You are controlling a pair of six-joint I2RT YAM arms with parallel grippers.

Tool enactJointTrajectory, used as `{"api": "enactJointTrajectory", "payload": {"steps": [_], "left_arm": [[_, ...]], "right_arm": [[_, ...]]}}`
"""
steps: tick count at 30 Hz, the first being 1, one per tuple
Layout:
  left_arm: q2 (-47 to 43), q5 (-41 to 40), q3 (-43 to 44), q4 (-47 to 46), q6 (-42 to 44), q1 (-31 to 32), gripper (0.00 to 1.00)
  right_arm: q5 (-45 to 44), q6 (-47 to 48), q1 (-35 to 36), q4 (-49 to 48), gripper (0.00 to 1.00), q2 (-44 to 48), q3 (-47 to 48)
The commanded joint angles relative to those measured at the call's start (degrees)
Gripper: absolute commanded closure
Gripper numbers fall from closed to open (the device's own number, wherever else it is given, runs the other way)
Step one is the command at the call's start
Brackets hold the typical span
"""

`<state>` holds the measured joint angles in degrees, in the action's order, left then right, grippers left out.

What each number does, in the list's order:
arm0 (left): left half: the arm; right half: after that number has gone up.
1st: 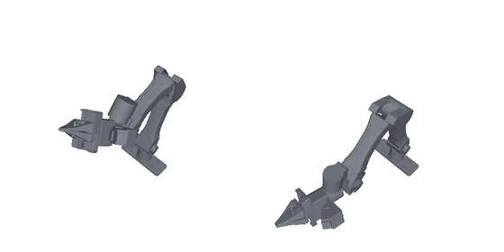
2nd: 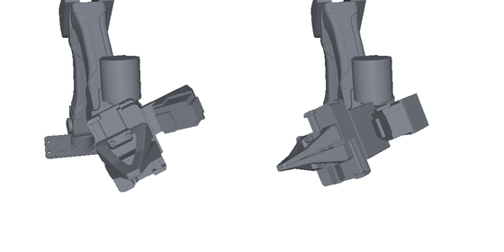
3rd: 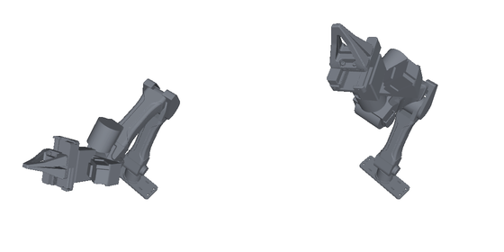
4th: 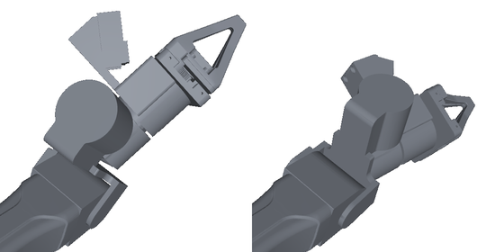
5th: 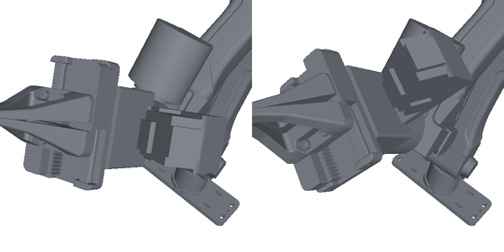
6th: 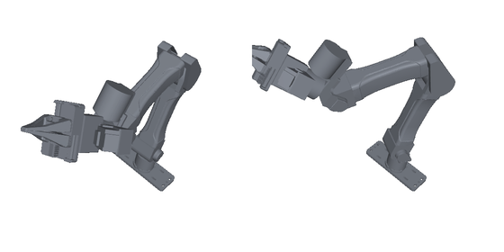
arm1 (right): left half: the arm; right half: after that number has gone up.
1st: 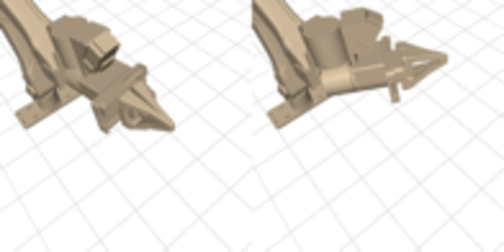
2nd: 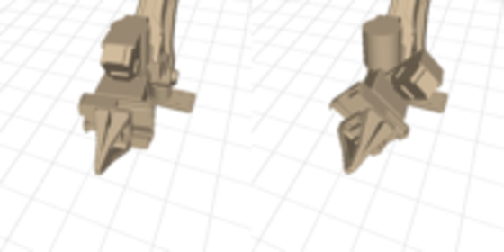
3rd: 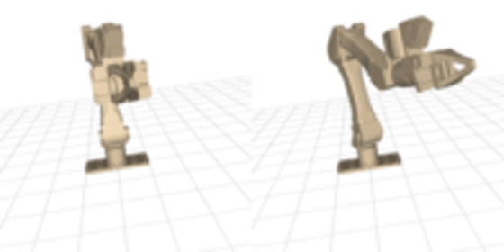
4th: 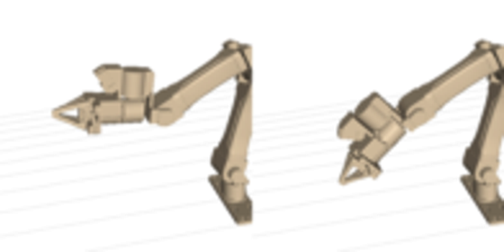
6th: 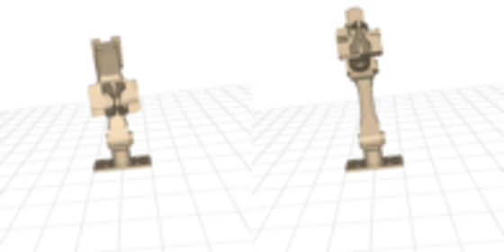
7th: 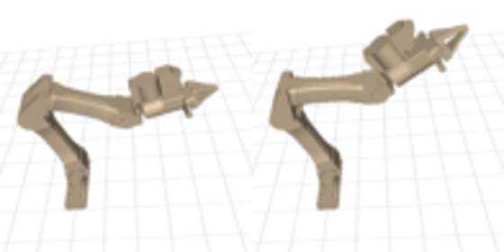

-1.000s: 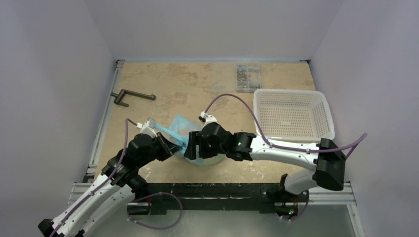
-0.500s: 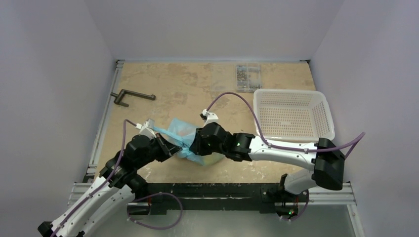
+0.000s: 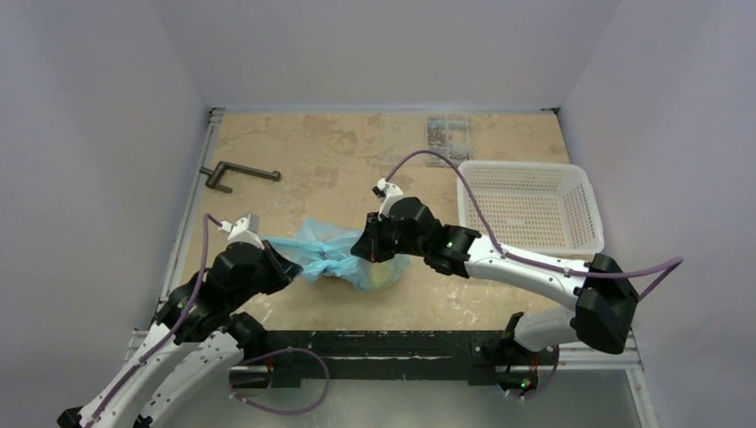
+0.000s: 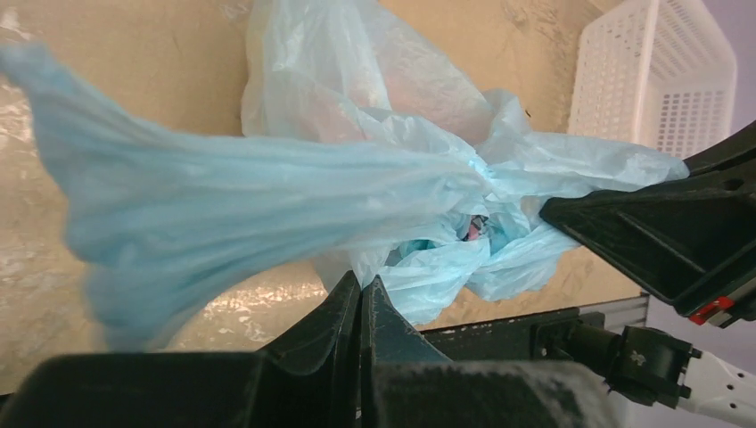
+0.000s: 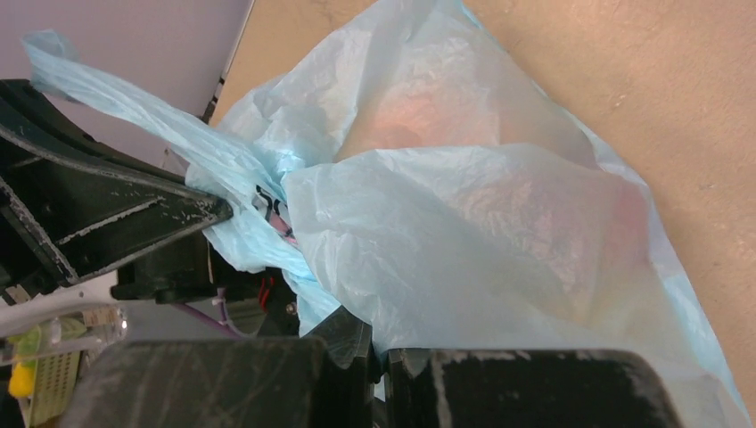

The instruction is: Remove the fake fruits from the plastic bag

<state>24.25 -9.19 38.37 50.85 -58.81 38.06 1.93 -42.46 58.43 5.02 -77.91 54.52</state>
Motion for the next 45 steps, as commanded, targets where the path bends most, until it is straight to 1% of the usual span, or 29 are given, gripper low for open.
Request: {"api": "enactJointTrajectory", "payload": {"steps": [1,4,7,8,11,12,14,15,19,20,22,24,25,26,27,30,33,34,35,36,37,38,39,40,42,43,45], "left_arm": [[-0.19,-5.66,3.67,9.18,5.39,0.23,1.0],[-1.18,-1.85,3.86,5.83,9.31,0.16,1.0],[-0.52,5.47,4.35,0.3,13.27,0.22,1.0],[0.17,7.84,4.7,-0.95,14.25,0.14,0.93],[3.1,14.04,6.07,-3.06,16.32,0.19,0.66],[4.04,16.03,6.44,-3.48,16.94,0.21,0.58],[5.8,20.29,6.77,-4.72,19.11,0.21,0.49],[6.04,20.97,6.75,-5.01,20.28,0.44,0.48],[8.29,19.47,8.39,-4.36,27.31,2.47,0.4],[9.82,18.08,9.6,-3.16,28.79,3.1,0.35],[13.78,13.36,12.73,-0.49,31.95,5.75,0.23],[17.93,4.42,15.79,2.21,34.18,11.19,0.21],[19.98,0.96,17.14,3.23,35.37,14.04,0.22],[22.06,-1.67,18.17,3.32,37.49,16.65,0.24],[24.1,-4.17,18.78,3.48,38.43,19.25,0.29],[30.54,-12.58,21.15,7.27,38.03,21.51,0.48],[34.06,-17.28,21.48,8.04,36.26,21.7,0.65],[34.94,-18.16,21.53,8.03,35.48,21.7,0.66],[35.7,-18.34,21.73,8.17,35.0,21.7,0.61],[36.38,-18.99,21.75,8.18,34.42,21.7,0.52],[36.81,-19.73,21.68,8.42,33.58,21.82,0.46],[37.09,-20.22,21.41,8.39,32.98,21.79,0.45],[37.03,-20.76,21.13,8.3,32.33,21.79,0.49],[36.91,-21.63,20.89,8.63,31.29,21.79,0.61],[36.04,-23.94,20.82,10.02,27.67,21.72,0.9],[35.22,-25.14,20.76,10.62,26.52,21.66,1.0],[32.47,-26.63,19.87,10.81,21.99,21.51,1.0]], "right_arm": [[8.51,6.83,-2.86,-4.31,1.0,2.1,-0.24],[11.63,8.02,-3.06,-4.24,1.0,0.65,1.1],[13.39,7.53,-3.06,-4.7,1.0,-0.2,1.62],[13.71,7.29,-3.06,-6.11,1.0,-0.45,1.75],[14.01,7.15,-3.06,-6.42,1.0,-0.92,2.2],[14.06,7.21,-3.06,-6.31,1.0,-0.93,2.31],[14.2,7.32,-3.06,-6.22,1.0,-0.73,2.21],[14.23,7.37,-3.06,-6.22,1.0,-0.61,2.11],[14.4,7.61,-3.11,-5.92,1.0,-0.19,1.91],[14.41,7.65,-3.07,-5.88,1.0,-0.07,1.83],[14.28,7.65,-3.07,-5.85,1.0,0.11,1.72],[14.09,7.61,-3.07,-5.76,1.0,0.21,1.77],[14.13,7.65,-3.14,-5.72,1.0,0.16,1.88],[14.23,7.73,-3.15,-5.68,1.0,0.06,2.02],[14.27,7.74,-3.15,-5.57,1.0,0.0,2.12],[14.56,8.14,-3.2,-5.47,1.0,-0.14,2.52],[14.79,8.26,-3.32,-5.2,1.0,0.23,2.44],[14.74,8.27,-3.39,-5.13,1.0,0.46,2.39],[14.62,8.27,-3.48,-5.11,1.0,0.74,2.39],[14.49,8.27,-3.62,-5.1,1.0,1.07,2.23],[14.5,8.27,-3.79,-5.1,1.0,1.29,2.17],[14.7,8.31,-3.99,-5.1,1.0,1.53,2.17],[14.91,8.42,-4.09,-5.1,1.0,1.72,2.23],[15.06,8.63,-4.28,-4.44,1.0,1.87,2.25],[15.26,9.44,-4.73,-3.54,1.0,2.33,1.94],[15.33,10.08,-5.18,-3.18,1.0,2.64,1.72],[17.38,10.87,-6.98,-3.84,1.0,3.39,0.49]]}}
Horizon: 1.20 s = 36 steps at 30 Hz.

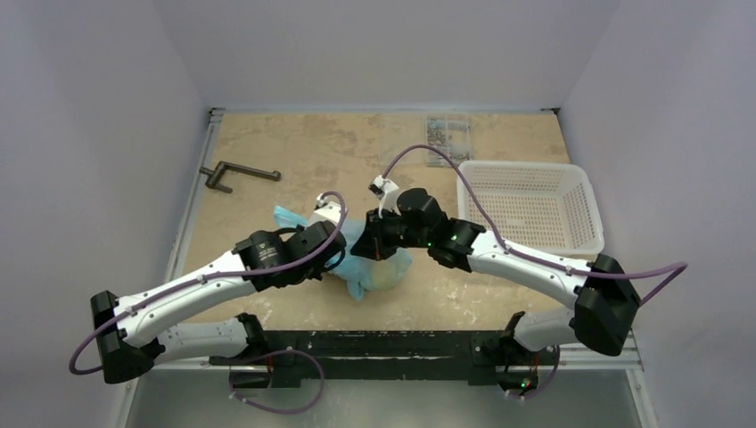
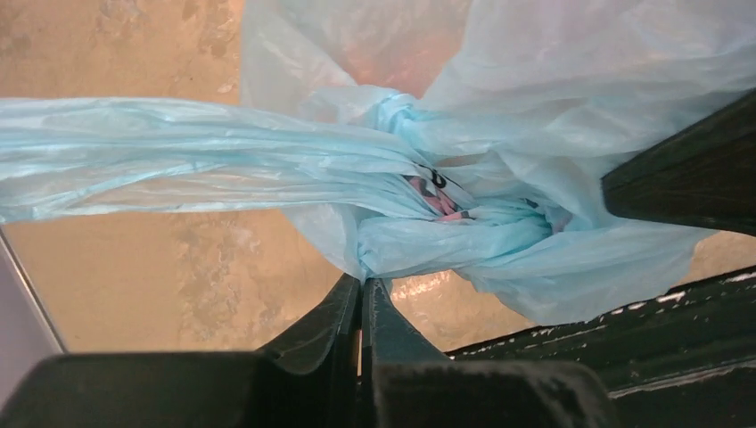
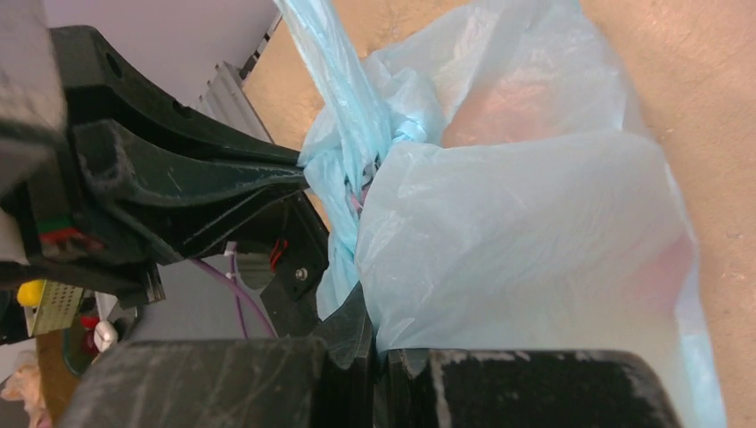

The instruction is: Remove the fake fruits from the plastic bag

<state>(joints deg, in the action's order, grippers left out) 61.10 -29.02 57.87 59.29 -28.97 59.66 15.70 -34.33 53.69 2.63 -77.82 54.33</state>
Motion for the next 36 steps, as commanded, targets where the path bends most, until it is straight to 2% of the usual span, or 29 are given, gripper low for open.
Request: {"api": "enactJointTrajectory", "payload": {"steps": [1,4,7,9,12,13,16,21,25,29,32,36], "left_arm": [[-6.42,-6.62,-0.57,1.52,-8.92,-0.26,1.0],[-14.07,-3.49,-4.57,-2.65,-11.81,-2.49,1.0],[-23.82,5.74,-10.0,-10.53,-11.62,-7.76,1.0],[-28.34,14.58,-13.77,-17.77,-12.03,-11.31,1.0],[-30.05,21.12,-16.9,-22.55,-14.48,-13.34,1.0],[-29.76,22.25,-17.46,-23.72,-15.12,-13.41,1.0],[-29.14,22.98,-18.43,-25.1,-17.21,-13.45,1.0],[-28.6,20.76,-17.7,-23.15,-19.96,-13.49,1.0],[-28.49,19.72,-17.43,-21.94,-22.33,-13.45,1.0],[-28.37,18.65,-17.24,-21.14,-24.0,-13.47,1.0],[-28.07,18.44,-16.88,-20.76,-24.34,-13.51,1.0],[-27.48,18.38,-16.38,-21.63,-23.81,-13.51,1.0]], "right_arm": [[6.31,2.72,-3.87,-2.2,1.0,3.71,-0.48],[17.49,2.03,-9.69,-7.32,1.0,3.15,-3.18],[26.73,2.26,-13.51,-6.5,1.0,-0.66,-2.52],[34.57,-1.29,-15.85,-9.78,1.0,-3.77,-3.16],[43.22,-9.8,-17.15,-16.17,1.0,-7.18,-4.69],[41.78,-7.99,-17.14,-13.6,1.0,-7.42,-3.88],[31.35,3.89,-17.19,4.98,0.85,-7.34,2.48],[17.97,11.63,-16.23,18.89,0.68,-5.39,7.71],[8.26,15.58,-15.03,25.18,0.46,-2.08,10.01],[-14.03,19.91,-5.92,31.31,0.24,3.45,14.91],[-24.17,22.65,2.2,30.47,0.17,6.37,16.43],[-30.16,28.59,10.98,26.71,0.15,5.38,16.06]]}}
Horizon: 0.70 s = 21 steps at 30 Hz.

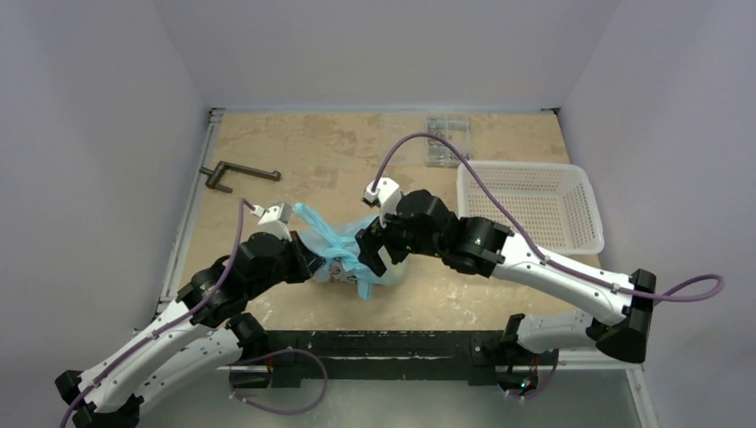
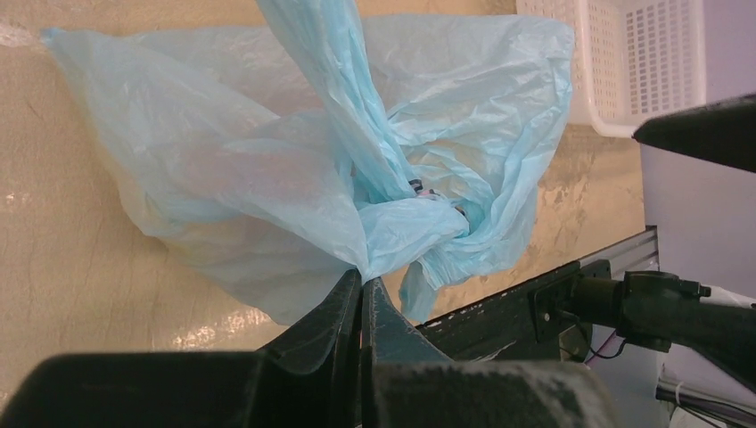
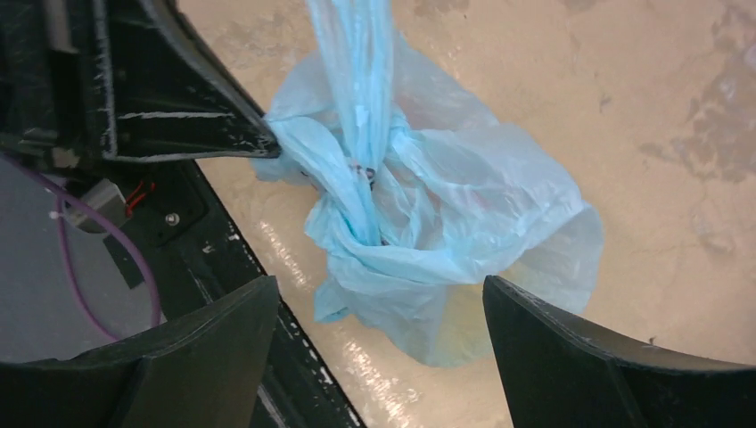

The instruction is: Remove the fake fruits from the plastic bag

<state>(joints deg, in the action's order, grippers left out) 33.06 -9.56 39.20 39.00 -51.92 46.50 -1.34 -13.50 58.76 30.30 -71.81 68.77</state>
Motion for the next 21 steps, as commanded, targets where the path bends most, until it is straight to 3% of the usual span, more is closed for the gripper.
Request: {"api": "enactJointTrajectory", "payload": {"steps": [1,5,11,17,21], "left_arm": [[0.92,-1.03,2.64,-0.93,-0.82,-0.36,1.0],[1.6,-0.92,3.67,-0.15,-0.92,-0.35,1.0],[0.72,-1.44,3.72,0.47,-1.48,-0.34,1.0],[0.87,-1.62,3.93,0.61,-1.56,-0.31,1.0],[0.13,-1.79,3.84,0.77,-0.63,-0.3,1.0]], "right_arm": [[-14.16,9.34,8.12,-1.16,0.16,-1.82,1.94],[-21.65,16.25,17.2,-4.18,0.2,-6.07,0.85],[-34.75,20.4,22.02,-7.07,0.29,-12.21,-1.17],[-42.48,20.99,22.32,-11.13,0.5,-14.83,-2.29],[-39.08,19.93,22.27,-14.13,0.67,-14.6,-3.44]]}}
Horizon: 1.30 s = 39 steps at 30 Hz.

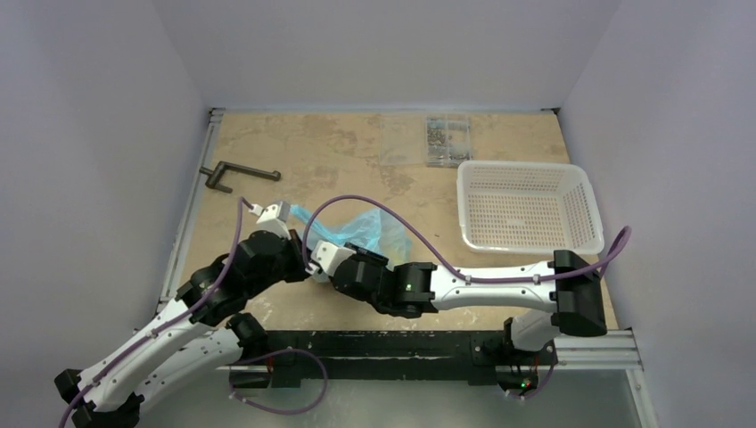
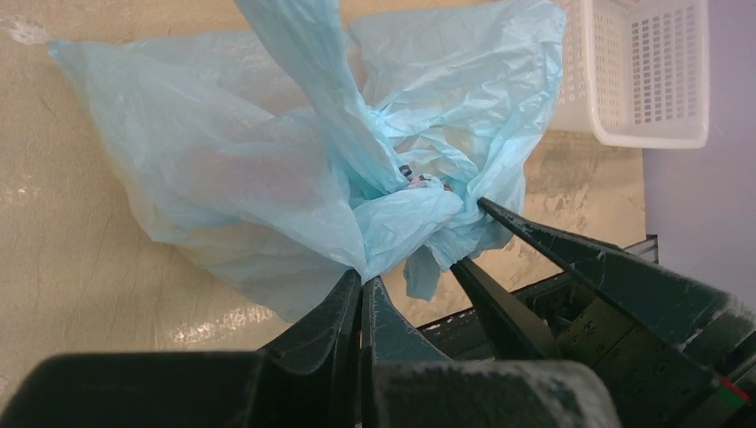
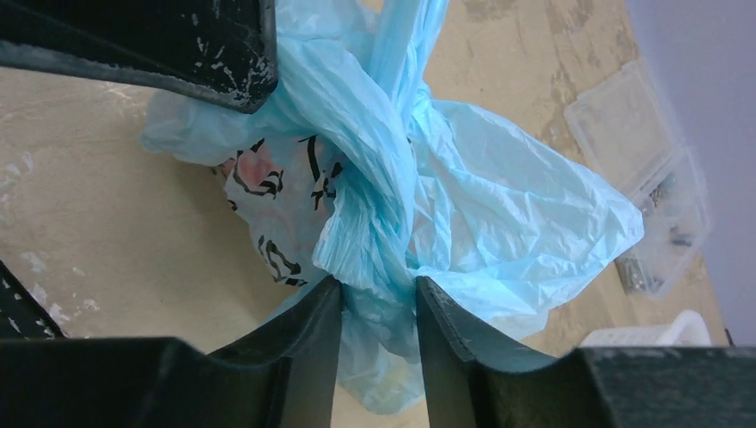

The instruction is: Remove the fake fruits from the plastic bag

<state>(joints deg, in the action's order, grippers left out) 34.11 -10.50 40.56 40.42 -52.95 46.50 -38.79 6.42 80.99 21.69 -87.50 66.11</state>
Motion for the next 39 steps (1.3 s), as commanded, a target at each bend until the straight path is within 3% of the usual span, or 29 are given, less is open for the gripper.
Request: {"api": "enactJointTrajectory", "payload": {"steps": [1,4,6,12,17,22,28,32,34,39], "left_arm": [[-1.16,-1.75,2.48,0.03,0.62,-0.34,1.0],[-1.69,-4.89,3.29,3.94,1.2,-0.31,1.0],[-2.24,-7.04,3.73,7.2,1.34,-0.34,1.0],[-6.73,-12.15,2.1,12.97,0.06,-0.36,1.0],[-9.86,-10.81,1.25,13.38,-0.18,-0.31,1.0],[-10.99,-3.67,3.48,10.4,4.22,-0.36,1.0],[-8.49,2.29,11.5,10.08,15.1,-0.35,0.5],[-1.12,5.98,22.8,14.58,29.65,-0.31,0.28],[3.59,7.73,28.0,16.87,36.89,-0.31,0.25],[13.7,16.18,34.3,20.41,47.25,-0.34,0.29]], "right_arm": [[-0.61,-0.43,0.09,-5.74,0.73,1.4,-0.64],[1.75,-2.19,-0.16,-6.66,0.94,4.2,-1.52],[6.34,-3.68,-2.6,-9.68,1.0,8.93,-4.15],[43.35,-20.27,-23.53,-24.45,1.0,23.41,-15.08],[64.42,-32.68,-33.92,-34.79,1.0,22.24,-19.68],[66.44,-29.91,-34.5,-29.73,1.0,19.26,-16.73],[64.69,-26.75,-34.45,-25.8,1.0,19.23,-15.43],[65.56,-26.27,-34.5,-24.71,1.0,18.83,-14.64],[66.1,-26.13,-34.5,-24.37,1.0,18.78,-14.15],[67.21,-25.53,-34.5,-23.74,1.0,19.63,-13.71]]}}
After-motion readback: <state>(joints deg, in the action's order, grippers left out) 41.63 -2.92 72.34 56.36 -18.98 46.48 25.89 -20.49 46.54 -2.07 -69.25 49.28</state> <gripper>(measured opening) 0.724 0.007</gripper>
